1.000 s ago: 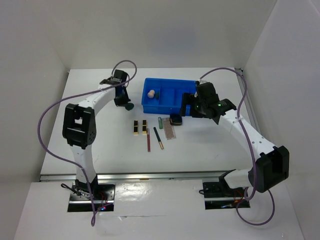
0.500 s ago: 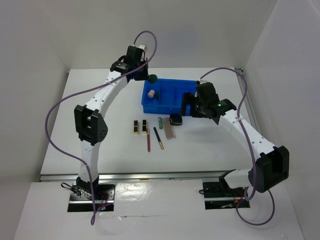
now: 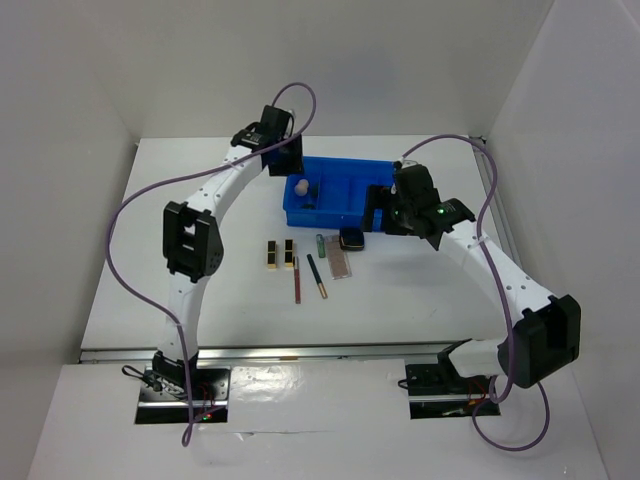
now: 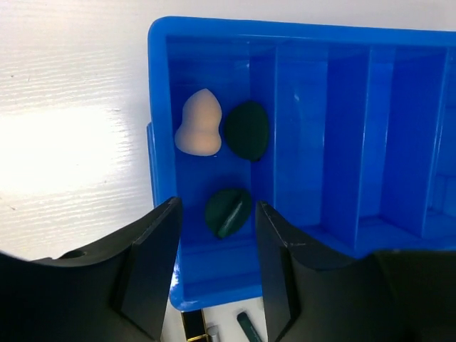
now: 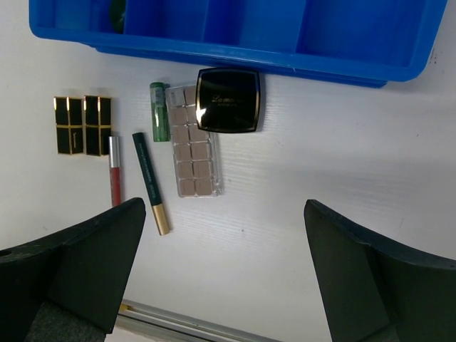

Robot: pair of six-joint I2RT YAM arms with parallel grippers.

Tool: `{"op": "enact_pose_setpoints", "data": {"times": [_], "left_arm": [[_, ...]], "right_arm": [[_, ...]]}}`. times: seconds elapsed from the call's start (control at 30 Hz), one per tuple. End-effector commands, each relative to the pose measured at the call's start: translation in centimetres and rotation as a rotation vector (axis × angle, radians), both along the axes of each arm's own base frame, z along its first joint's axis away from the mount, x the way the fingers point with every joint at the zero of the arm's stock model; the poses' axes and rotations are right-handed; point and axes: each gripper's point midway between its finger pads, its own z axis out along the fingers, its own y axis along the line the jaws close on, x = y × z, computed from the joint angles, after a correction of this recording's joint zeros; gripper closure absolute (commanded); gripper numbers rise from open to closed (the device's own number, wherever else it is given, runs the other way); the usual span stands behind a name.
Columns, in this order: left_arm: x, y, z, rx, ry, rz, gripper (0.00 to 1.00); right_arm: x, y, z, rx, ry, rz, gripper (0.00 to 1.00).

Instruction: Organize the makeup

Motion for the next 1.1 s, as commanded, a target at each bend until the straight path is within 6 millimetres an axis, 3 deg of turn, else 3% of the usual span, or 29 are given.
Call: {"op": "enact_pose_setpoints", "data": {"times": [0.0, 0.03, 0.07, 0.1, 0.13, 0.17, 0.2, 0.27, 0.3, 0.37, 0.4, 0.47, 0.5, 0.57, 0.67, 0.77, 1.07], "left_arm": [[-0.7, 0.0, 6.3, -0.035, -0.118, -0.024, 0.41], [-1.3, 0.5, 6.6, -0.022, -0.110, -0.014, 0.41], [-2.2, 1.2, 9.1, -0.025, -0.151, -0.001, 0.43], [-4.2, 2.4, 10.1, -0.001, -0.158, 0.009, 0.48], [-4.5, 2.8, 7.6, 0.025, -0.116, 0.018, 0.48], [-6.2, 3.8, 10.3, 0.017, -0.174, 0.034, 0.49], [-8.5, 4.9, 6.5, 0.057, -0.094, 0.037, 0.51], [-10.8, 6.1, 5.6, 0.066, -0.090, 0.062, 0.51], [-14.0, 6.8, 3.6, 0.069, -0.045, 0.066, 0.51], [-15.9, 7.5, 2.2, 0.055, -0.035, 0.084, 0.48], [-18.0, 7.7, -0.5, 0.065, 0.021, 0.075, 0.46], [-19.3, 7.1, -1.2, 0.033, 0.028, 0.038, 0.40], [-20.1, 6.6, -2.0, 0.003, 0.068, 0.031, 0.29], [-20.5, 5.2, -3.3, -0.011, 0.102, -0.001, 0.28], [-21.1, 4.9, -6.4, 0.039, 0.173, 0.002, 0.26], [-20.0, 5.4, -7.5, 0.083, 0.177, 0.044, 0.26], [-17.5, 5.7, -10.9, 0.152, 0.214, 0.130, 0.41]], "right_arm": [[0.2, -0.2, 2.0, 0.030, -0.051, -0.021, 0.00], [0.2, 0.0, 1.7, 0.033, -0.039, -0.013, 0.00], [0.4, 0.1, 1.9, 0.038, -0.050, -0.013, 0.00], [0.5, 0.4, 2.1, 0.050, -0.058, -0.005, 0.00], [0.3, 0.6, 1.7, 0.061, -0.044, -0.001, 0.00], [0.5, 0.8, 2.0, 0.073, -0.055, 0.006, 0.00], [0.2, 1.1, 2.0, 0.087, -0.057, 0.020, 0.01], [0.3, 1.5, 1.8, 0.104, -0.075, 0.022, 0.01], [0.0, 1.9, 1.2, 0.109, -0.062, 0.024, 0.01], [0.3, 2.2, 1.6, 0.119, -0.082, 0.020, 0.01], [0.5, 2.1, 1.7, 0.116, -0.093, 0.013, 0.01], [0.9, 1.9, 0.8, 0.099, -0.074, -0.012, 0.01], [1.3, 1.8, 1.0, 0.100, -0.078, -0.031, 0.00], [1.6, 2.0, 0.9, 0.087, -0.079, -0.037, 0.00], [2.5, 2.4, 1.6, 0.092, -0.090, -0.036, 0.00], [2.5, 2.4, 1.9, 0.087, -0.094, -0.030, 0.00], [1.3, 1.4, 2.2, 0.074, -0.098, -0.045, 0.00]]}}
